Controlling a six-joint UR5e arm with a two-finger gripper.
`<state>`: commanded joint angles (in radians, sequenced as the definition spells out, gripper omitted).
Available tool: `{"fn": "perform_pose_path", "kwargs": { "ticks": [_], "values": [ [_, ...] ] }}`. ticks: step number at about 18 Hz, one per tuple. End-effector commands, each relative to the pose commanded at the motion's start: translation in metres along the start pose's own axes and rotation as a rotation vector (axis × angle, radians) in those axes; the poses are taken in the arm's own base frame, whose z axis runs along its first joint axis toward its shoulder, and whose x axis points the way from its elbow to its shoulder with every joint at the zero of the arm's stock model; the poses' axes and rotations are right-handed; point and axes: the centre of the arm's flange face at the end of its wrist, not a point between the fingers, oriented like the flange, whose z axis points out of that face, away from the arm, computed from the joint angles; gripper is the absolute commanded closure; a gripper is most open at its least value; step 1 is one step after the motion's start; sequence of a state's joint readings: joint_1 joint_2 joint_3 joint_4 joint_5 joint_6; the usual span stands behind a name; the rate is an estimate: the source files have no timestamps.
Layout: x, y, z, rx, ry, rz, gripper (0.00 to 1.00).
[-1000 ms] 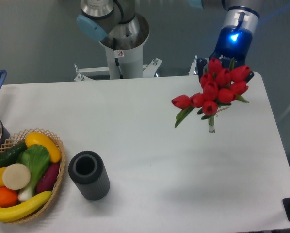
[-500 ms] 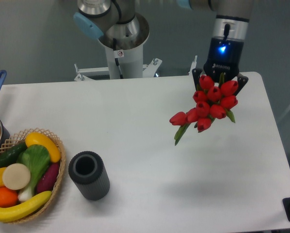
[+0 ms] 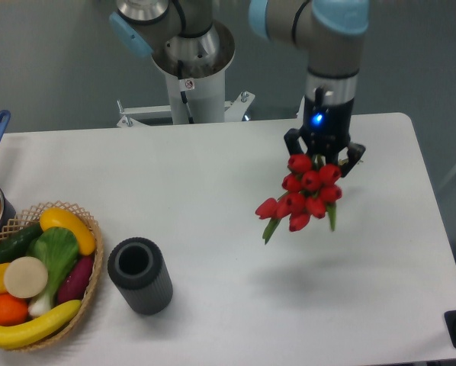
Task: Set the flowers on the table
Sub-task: 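Lower the tulip bouquet and lay it flat on the table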
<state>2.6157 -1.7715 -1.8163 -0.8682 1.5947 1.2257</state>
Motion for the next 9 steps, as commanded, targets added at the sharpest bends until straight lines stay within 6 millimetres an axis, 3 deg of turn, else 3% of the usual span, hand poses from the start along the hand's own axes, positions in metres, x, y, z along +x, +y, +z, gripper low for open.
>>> {"fn": "perform_pose_path", "kwargs": {
  "ticks": [2, 9],
  "values": [
    [0.007, -0.011, 0.026, -0.084, 0.016, 0.036, 0.63],
    [0.013, -0.019, 0.085, -0.138, 0.094, 0.062, 0.63]
  ]
}}
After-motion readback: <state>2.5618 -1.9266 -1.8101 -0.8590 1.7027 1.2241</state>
